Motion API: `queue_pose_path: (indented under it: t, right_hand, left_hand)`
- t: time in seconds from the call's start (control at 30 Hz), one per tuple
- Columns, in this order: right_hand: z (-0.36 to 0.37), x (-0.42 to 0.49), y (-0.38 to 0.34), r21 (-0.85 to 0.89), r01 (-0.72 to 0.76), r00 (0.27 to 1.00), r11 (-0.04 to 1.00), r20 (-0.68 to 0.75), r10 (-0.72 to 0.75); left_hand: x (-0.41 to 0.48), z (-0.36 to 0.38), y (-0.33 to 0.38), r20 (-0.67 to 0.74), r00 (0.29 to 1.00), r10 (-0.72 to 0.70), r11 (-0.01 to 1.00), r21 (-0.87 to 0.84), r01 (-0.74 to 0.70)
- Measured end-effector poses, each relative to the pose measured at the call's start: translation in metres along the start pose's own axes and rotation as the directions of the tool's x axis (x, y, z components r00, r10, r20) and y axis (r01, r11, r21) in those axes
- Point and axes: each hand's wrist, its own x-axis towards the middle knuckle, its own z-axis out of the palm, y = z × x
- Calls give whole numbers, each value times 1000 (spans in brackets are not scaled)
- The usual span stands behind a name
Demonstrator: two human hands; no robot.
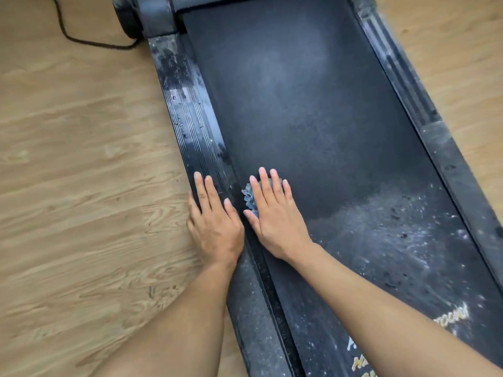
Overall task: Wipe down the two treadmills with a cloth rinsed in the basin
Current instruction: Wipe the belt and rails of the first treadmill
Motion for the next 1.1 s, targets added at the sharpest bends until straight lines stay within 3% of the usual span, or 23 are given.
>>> queue_pose_path:
  t: [0.33, 0.47, 0.6, 0.8, 0.87, 0.97, 1.1]
  right_hand:
    - [4, -8, 0, -15, 66, 998, 998, 12, -66]
    - [12, -16, 14, -15, 157, 987, 987, -20, -157]
    - [22, -87, 26, 15, 235, 972, 972, -20, -234]
    - [36, -240, 44, -29, 340, 940, 940, 48, -339]
    - [37, -217, 46, -38, 311, 950, 950, 24, -310]
    - [24, -113, 33, -32, 197, 980, 980, -33, -198]
    - [-3, 10, 17, -17, 146, 988, 989, 44, -145]
  left_hand:
    - [3, 8, -1, -49, 999, -3, 1000, 24, 4]
    - [4, 11, 0, -76, 997, -13, 998, 55, 17]
    - [-5, 6, 3, -104, 995, 8, 999, 50, -2]
    - [-99, 22, -10, -185, 982, -34, 999, -11, 32]
    - [-100, 25, -13, -228, 974, -20, 1000, -27, 14]
    - [-94, 26, -12, -227, 974, -25, 999, -26, 19]
    - [-95, 26, -12, -201, 979, -16, 1000, -20, 12]
